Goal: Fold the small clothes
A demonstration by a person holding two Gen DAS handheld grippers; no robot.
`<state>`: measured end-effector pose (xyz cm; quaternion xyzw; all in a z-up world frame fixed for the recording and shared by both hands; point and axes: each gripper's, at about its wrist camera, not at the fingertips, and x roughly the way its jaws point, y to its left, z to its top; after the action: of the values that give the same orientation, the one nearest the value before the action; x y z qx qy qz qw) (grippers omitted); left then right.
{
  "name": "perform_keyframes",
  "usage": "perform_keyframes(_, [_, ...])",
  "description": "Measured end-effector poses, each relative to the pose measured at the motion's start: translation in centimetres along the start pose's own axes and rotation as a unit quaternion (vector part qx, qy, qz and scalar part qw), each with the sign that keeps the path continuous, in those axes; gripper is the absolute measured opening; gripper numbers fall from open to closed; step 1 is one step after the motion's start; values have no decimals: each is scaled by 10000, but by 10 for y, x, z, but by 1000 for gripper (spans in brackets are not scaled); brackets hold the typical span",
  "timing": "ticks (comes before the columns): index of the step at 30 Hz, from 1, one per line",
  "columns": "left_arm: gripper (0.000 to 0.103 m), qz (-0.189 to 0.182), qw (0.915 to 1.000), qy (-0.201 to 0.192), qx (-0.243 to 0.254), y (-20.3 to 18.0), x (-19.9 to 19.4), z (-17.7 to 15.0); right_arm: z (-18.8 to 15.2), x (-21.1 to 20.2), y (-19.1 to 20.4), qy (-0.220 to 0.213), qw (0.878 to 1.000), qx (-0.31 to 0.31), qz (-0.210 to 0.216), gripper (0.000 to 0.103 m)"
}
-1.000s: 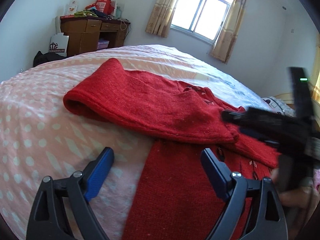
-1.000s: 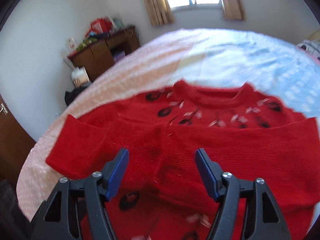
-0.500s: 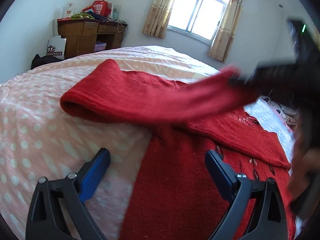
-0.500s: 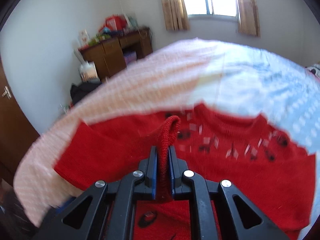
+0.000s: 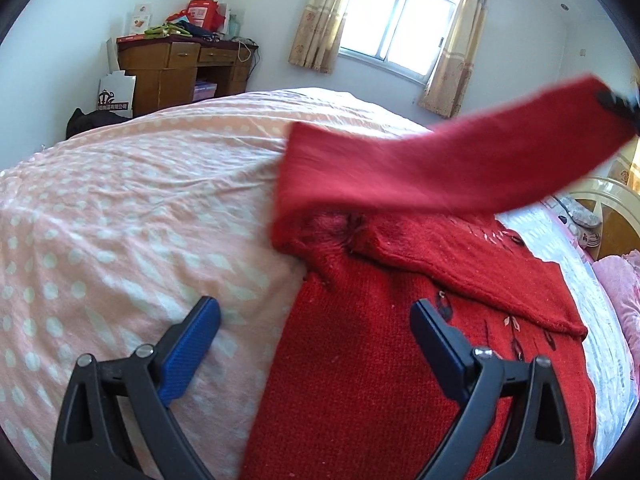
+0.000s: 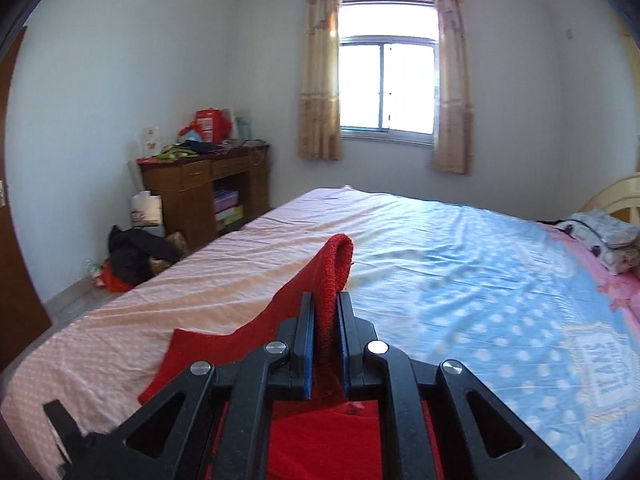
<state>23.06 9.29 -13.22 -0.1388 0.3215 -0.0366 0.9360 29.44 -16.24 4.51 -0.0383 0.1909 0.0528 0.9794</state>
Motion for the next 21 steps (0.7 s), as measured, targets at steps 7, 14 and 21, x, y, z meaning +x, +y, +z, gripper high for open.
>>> perform_keyframes(7, [98,36,10000,8,23,-2,1,1,-57,8,-84,684,9935,746,-514,9])
perform_keyframes(14, [98,103,9999,28,64,-4,3,2,-143,57,-111,1787,9756,822,-976,9])
perform_keyframes(21, [98,165,9998,35,113,-5,4,-1,-170,64,-126,2177,9663,1062,-870,14])
